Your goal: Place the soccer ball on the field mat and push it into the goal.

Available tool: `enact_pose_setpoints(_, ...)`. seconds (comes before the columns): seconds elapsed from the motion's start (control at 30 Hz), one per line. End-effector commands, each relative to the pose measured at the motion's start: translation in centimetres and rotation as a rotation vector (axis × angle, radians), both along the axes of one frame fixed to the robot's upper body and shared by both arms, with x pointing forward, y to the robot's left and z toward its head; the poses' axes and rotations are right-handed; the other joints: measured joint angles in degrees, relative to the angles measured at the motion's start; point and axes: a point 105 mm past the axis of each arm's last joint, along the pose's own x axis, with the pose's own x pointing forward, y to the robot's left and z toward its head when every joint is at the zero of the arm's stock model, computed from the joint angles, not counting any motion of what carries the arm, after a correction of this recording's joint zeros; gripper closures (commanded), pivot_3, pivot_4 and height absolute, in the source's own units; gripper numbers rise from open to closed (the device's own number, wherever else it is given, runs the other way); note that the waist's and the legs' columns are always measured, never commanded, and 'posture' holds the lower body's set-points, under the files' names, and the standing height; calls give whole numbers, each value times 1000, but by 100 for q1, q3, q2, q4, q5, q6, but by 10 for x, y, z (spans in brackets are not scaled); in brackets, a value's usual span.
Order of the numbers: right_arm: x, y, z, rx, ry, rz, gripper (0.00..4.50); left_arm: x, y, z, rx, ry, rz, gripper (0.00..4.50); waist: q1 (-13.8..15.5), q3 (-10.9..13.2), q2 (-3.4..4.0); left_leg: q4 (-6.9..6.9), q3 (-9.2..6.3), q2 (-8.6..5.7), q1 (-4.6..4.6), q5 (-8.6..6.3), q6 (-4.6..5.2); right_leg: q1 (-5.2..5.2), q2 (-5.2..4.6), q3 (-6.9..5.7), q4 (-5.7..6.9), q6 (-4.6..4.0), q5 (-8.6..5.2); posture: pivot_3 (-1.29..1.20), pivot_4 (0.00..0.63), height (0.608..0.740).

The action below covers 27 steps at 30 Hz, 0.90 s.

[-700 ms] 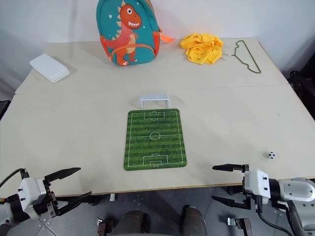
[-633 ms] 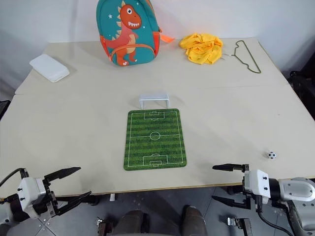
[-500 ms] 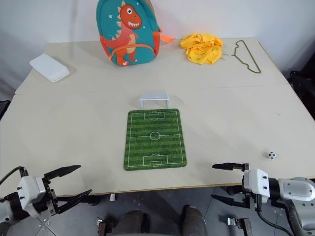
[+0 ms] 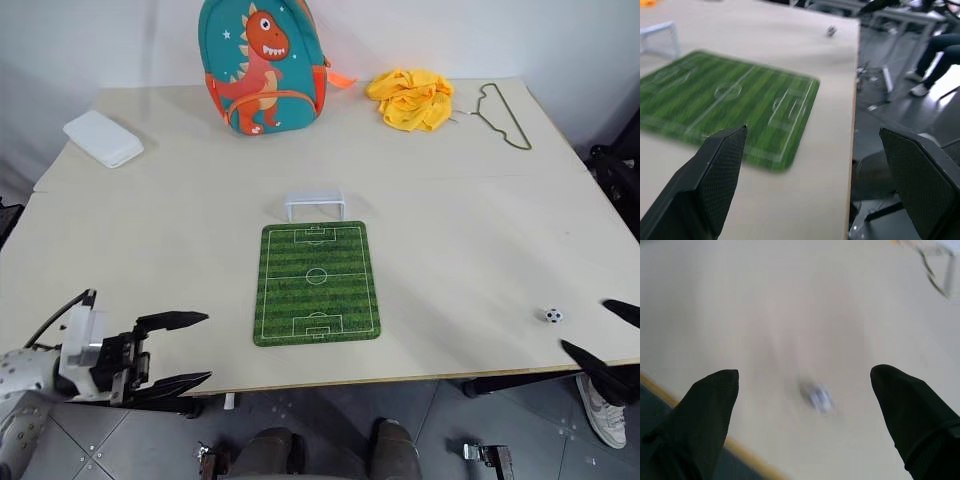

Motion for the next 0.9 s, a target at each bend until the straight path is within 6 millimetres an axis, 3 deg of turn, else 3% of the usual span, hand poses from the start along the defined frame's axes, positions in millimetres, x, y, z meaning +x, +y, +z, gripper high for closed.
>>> enact_pose_setpoints(0.03, -13, -26, 1, -39, 28, -87, 48, 3, -6, 5, -19, 1, -37, 0, -48, -1, 1, 0, 2, 2, 2, 0, 0, 0, 1, 0, 0, 0, 0, 0, 150, 740)
enact_pose_setpoints(0.17, -4, -39, 2, 15, 24, -142, 48, 8, -8, 5, -15, -16, -36, 0, -160, -4, 7, 3, 21, 3, 8, 0, 0, 1, 0, 11, 3, 0, 0, 0, 150, 740)
enact_pose_setpoints(0.5, 42, -18, 8, 88, 95, -7, 48, 13, -12, 18, -92, -47, -11, 0, -199, -7, 15, 15, 40, 10, 24, -2, -3, -2, -2, 25, 26, 0, 0, 0, 150, 740)
enact_pose_setpoints(0.7, 71, -7, -4, 107, 171, 12, 48, 11, -19, 19, -108, -55, -33, 0, -132, -8, 16, 20, 40, 9, 19, -2, -3, -5, -2, 24, 26, 0, 0, 0, 150, 740)
enact_pose_setpoints(0.9, 87, -3, -15, 117, 210, 22, 48, 8, -25, 17, -109, -43, -67, 0, -135, -8, 17, 21, 39, 9, 9, -2, -3, -12, -2, 20, 25, 1, 1, 0, 150, 740)
